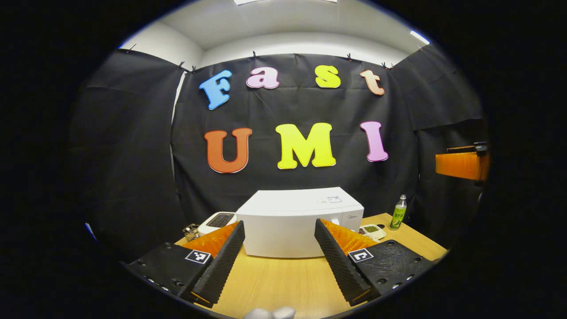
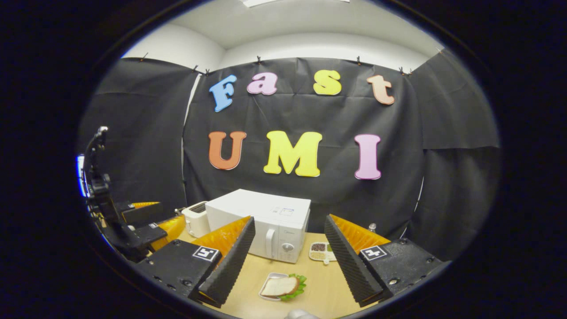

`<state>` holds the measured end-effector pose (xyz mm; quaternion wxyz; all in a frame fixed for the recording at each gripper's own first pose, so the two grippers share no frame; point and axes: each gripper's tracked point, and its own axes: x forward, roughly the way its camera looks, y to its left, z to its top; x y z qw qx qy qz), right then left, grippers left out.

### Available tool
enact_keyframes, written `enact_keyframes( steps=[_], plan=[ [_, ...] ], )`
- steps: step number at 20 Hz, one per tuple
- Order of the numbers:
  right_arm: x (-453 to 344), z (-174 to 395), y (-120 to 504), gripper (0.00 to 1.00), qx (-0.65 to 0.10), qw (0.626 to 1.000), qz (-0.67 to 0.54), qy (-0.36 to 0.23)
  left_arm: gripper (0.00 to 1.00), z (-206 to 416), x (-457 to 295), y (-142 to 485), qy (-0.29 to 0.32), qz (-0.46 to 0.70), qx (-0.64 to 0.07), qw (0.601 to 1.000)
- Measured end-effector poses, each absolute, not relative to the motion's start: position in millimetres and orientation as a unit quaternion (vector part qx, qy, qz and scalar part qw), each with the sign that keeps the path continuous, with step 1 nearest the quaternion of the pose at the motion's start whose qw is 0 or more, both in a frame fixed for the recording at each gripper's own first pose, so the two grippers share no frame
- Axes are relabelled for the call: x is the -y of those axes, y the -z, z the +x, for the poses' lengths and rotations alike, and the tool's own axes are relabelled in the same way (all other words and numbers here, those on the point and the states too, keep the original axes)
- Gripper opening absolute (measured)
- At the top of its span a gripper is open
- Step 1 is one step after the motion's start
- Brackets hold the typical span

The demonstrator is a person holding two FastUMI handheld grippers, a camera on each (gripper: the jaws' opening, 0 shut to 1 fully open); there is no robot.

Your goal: Open the microwave oven with the left hand, put the food in, and close the microwave oven.

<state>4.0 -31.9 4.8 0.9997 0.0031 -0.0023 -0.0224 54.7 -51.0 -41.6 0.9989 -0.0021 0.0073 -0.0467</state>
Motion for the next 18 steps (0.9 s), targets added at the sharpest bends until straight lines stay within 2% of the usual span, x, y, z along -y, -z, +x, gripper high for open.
enact_keyframes(
  steps=[6,7,8,12,13,14,15,17,18],
  plan=[
    [79.3,-0.3,-3.7,0.92,-0.015,0.999,-0.009,0.038,0.97,121.6,128.2,92.4,0.085,-0.012,-0.022,0.996],
    [86.1,0.5,-1.9,1.00,-0.018,0.999,-0.009,0.040,0.97,134.5,140.5,101.4,0.089,-0.011,-0.026,0.996],
    [93.2,0.4,-1.1,0.92,-0.020,0.999,-0.010,0.043,0.97,147.5,150.7,109.5,0.091,-0.009,-0.032,0.995],
    [112.0,1.2,5.7,0.92,-0.034,0.998,-0.018,0.053,0.97,195.7,186.1,153.5,0.094,-0.011,-0.054,0.994],
    [116.0,1.8,8.1,0.92,-0.037,0.998,-0.020,0.056,0.87,205.1,192.2,161.7,0.096,-0.011,-0.061,0.993],
    [119.1,2.1,11.0,0.92,-0.042,0.997,-0.022,0.058,0.94,213.9,197.1,167.3,0.096,-0.009,-0.064,0.993],
    [122.3,3.4,13.9,0.92,-0.047,0.997,-0.023,0.061,0.93,222.2,202.2,172.0,0.097,-0.006,-0.063,0.993],
    [127.8,3.0,19.7,0.92,-0.056,0.996,-0.024,0.065,0.86,233.6,206.5,181.8,0.096,-0.005,-0.065,0.993],
    [129.7,3.2,22.1,0.92,-0.060,0.996,-0.024,0.065,0.79,238.8,208.8,186.2,0.097,-0.009,-0.069,0.993]
  ],
)
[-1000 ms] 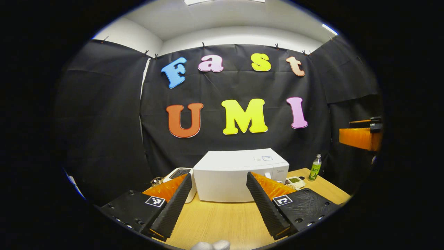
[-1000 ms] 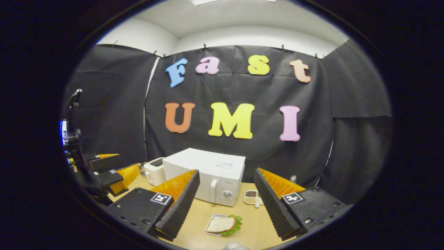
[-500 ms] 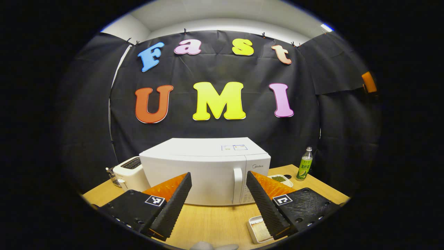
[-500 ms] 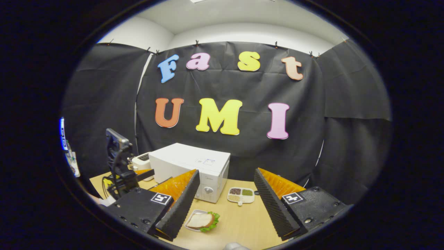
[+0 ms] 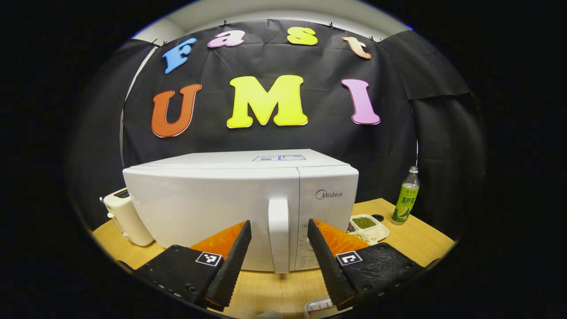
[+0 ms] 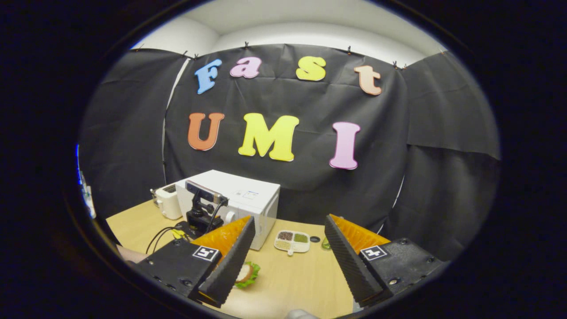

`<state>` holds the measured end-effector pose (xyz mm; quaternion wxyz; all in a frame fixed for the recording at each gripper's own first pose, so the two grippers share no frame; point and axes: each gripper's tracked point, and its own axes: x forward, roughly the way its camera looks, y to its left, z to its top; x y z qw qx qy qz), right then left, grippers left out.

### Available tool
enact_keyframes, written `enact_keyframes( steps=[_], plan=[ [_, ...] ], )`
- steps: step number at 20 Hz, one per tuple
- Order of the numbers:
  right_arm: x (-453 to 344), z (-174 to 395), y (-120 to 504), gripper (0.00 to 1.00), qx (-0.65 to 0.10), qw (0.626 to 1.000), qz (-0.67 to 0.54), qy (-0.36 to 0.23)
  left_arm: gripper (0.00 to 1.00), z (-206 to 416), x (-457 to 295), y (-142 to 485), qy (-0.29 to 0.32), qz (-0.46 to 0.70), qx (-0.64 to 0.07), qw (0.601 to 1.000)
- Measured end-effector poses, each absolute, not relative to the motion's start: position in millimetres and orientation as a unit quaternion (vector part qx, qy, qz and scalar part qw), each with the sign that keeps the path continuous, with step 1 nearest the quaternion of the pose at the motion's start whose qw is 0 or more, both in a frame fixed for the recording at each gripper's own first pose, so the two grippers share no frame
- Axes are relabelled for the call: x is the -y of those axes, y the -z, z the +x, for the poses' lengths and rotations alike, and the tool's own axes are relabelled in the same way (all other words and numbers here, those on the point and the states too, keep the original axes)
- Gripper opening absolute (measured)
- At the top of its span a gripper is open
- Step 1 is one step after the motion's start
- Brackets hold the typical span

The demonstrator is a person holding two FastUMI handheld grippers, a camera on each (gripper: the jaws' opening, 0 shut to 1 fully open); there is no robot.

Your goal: Open the microwave oven with the left hand, put the food in, and close the microwave oven.

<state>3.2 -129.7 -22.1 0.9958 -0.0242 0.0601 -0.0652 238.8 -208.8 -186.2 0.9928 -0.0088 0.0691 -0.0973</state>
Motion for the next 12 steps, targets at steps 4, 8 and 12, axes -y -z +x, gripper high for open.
enact_keyframes(
  steps=[4,8,12],
  plan=[
    [138.2,3.0,24.0,1.00,-0.067,0.995,-0.023,0.072,0.43,248.4,209.5,190.2,0.106,-0.016,-0.068,0.992],
    [138.1,2.5,22.6,0.92,-0.066,0.995,-0.023,0.072,0.19,243.0,209.1,188.9,0.116,-0.026,-0.070,0.990],
    [130.4,3.6,17.8,0.92,-0.059,0.996,-0.023,0.063,0.05,242.1,208.7,188.9,0.121,-0.034,-0.080,0.989]
  ],
)
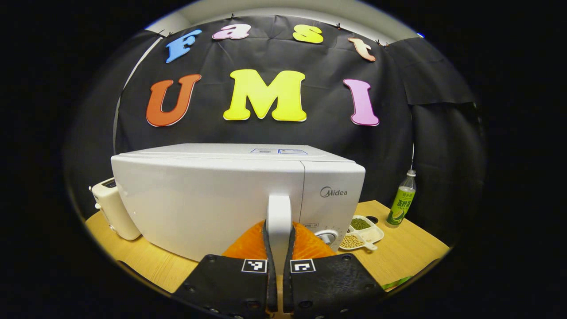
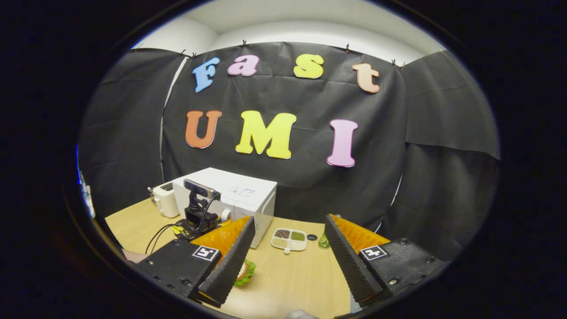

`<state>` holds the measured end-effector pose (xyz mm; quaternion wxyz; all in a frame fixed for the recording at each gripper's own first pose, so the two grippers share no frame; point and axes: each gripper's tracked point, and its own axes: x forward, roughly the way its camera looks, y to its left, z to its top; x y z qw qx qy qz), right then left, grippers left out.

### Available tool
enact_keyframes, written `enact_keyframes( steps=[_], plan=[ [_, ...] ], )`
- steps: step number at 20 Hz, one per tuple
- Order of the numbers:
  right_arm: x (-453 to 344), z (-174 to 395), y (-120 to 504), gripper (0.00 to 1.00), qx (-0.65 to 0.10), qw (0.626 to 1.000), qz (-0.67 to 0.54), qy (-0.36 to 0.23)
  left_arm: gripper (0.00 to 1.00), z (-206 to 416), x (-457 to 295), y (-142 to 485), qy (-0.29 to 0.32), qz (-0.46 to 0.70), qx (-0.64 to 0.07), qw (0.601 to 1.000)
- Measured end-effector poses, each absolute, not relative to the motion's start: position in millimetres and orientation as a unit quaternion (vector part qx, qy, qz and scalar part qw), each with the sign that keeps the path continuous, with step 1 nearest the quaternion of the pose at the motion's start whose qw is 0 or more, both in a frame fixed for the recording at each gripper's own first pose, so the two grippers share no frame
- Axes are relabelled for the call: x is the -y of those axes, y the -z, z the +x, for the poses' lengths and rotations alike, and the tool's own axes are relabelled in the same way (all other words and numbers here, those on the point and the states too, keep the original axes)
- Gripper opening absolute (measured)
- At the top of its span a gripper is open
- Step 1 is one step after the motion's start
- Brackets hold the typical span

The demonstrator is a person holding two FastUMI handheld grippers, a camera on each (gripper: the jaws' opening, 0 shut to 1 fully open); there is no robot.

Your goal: Open the microwave oven with the left hand, put the food in, and close the microwave oven.

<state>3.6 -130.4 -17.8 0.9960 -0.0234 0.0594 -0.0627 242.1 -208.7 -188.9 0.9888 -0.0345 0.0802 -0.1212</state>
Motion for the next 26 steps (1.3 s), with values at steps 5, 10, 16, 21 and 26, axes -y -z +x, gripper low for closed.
enact_keyframes(
  steps=[5,10,16,21,26],
  plan=[
    [118.3,4.9,16.2,1.00,-0.055,0.997,-0.023,0.048,0.05,210.1,198.7,187.9,0.142,-0.022,-0.070,0.987],
    [93.3,6.8,23.4,0.92,-0.058,0.998,-0.018,0.022,0.13,150.1,161.1,193.9,0.155,-0.009,-0.077,0.985],
    [55.5,6.5,25.0,0.92,-0.055,0.998,-0.014,-0.014,0.98,109.1,86.9,207.6,0.102,-0.008,-0.117,0.988],
    [26.4,4.3,22.7,1.00,-0.044,0.998,-0.013,-0.040,0.97,78.5,47.2,208.0,0.070,0.022,-0.122,0.990],
    [4.6,7.6,22.9,0.92,-0.047,0.997,0.005,-0.056,0.97,47.3,-1.4,205.2,0.038,0.031,-0.126,0.991]
  ],
)
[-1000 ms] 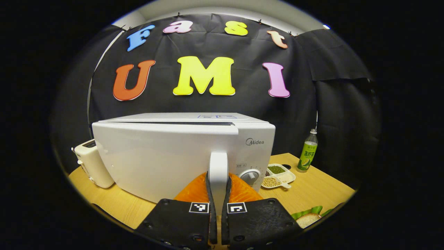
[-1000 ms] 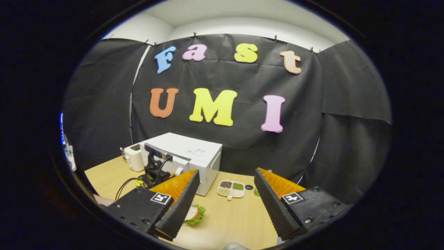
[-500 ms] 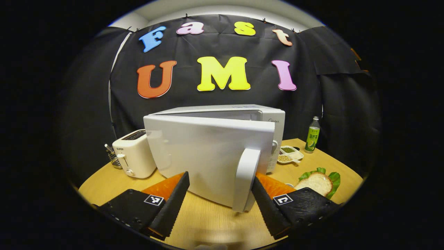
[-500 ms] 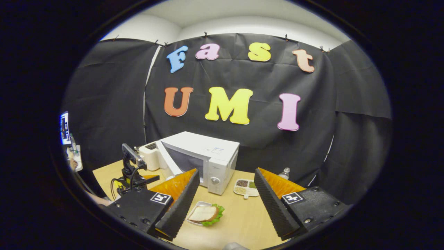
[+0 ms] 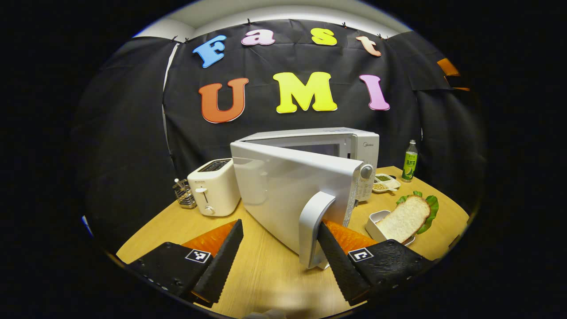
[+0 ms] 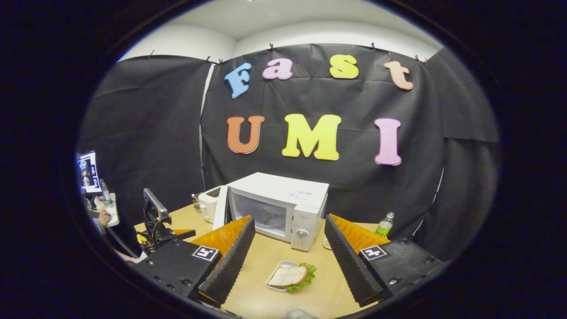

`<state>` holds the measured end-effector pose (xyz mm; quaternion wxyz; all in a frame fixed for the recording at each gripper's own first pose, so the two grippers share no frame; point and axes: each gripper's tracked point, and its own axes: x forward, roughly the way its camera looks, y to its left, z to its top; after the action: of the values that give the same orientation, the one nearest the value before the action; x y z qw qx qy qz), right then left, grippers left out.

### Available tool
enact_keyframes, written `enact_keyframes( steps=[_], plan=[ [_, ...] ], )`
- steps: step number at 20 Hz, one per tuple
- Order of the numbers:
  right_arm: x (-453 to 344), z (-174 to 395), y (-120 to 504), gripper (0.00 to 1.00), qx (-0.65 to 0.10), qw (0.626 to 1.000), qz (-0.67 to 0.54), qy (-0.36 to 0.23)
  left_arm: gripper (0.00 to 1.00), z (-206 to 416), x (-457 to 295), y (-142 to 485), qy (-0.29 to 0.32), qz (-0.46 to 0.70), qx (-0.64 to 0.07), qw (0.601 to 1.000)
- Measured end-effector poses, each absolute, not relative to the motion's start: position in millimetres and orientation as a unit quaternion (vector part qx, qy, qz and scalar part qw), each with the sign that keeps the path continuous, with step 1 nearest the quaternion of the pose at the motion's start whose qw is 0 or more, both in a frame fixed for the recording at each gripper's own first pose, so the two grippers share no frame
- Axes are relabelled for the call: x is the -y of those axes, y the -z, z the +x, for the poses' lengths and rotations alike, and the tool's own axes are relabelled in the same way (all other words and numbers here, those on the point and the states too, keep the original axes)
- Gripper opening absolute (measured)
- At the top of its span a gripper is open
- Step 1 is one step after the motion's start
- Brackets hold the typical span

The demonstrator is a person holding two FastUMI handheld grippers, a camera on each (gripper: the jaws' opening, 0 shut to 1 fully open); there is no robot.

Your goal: Open the microwave oven with the left hand, put the food in, and close the microwave oven.

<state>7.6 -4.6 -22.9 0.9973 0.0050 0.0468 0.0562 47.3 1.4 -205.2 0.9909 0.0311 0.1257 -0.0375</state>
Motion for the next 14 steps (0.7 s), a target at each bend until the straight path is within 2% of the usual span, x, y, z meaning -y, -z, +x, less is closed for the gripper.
enact_keyframes(
  steps=[1,6,7,8,11,12,13,14],
  plan=[
    [0.6,6.8,21.8,1.00,-0.044,0.997,0.002,-0.058,0.97,42.8,-12.4,204.3,0.030,0.034,-0.125,0.991],
    [-17.6,3.5,21.4,1.00,-0.044,0.997,-0.008,-0.062,0.96,26.6,-63.9,211.7,-0.006,0.032,-0.133,0.991],
    [-22.0,3.1,20.5,0.92,-0.043,0.997,-0.009,-0.063,0.96,22.4,-74.4,212.5,-0.013,0.032,-0.132,0.991],
    [-24.0,3.2,20.3,1.00,-0.043,0.997,-0.011,-0.062,0.97,19.7,-84.5,213.6,-0.019,0.030,-0.133,0.990],
    [-32.0,0.7,24.3,1.00,-0.045,0.997,-0.014,-0.062,0.96,10.4,-114.1,218.9,-0.042,0.029,-0.139,0.989],
    [-33.1,0.5,25.1,0.92,-0.045,0.997,-0.015,-0.062,0.97,8.8,-125.4,219.8,-0.051,0.029,-0.142,0.988],
    [-34.3,0.3,26.5,1.00,-0.044,0.997,-0.016,-0.061,0.97,5.1,-135.2,220.5,-0.059,0.028,-0.144,0.987],
    [-33.4,0.5,28.8,1.00,-0.046,0.997,-0.015,-0.058,0.97,0.5,-142.3,220.0,-0.065,0.028,-0.145,0.987]
  ],
)
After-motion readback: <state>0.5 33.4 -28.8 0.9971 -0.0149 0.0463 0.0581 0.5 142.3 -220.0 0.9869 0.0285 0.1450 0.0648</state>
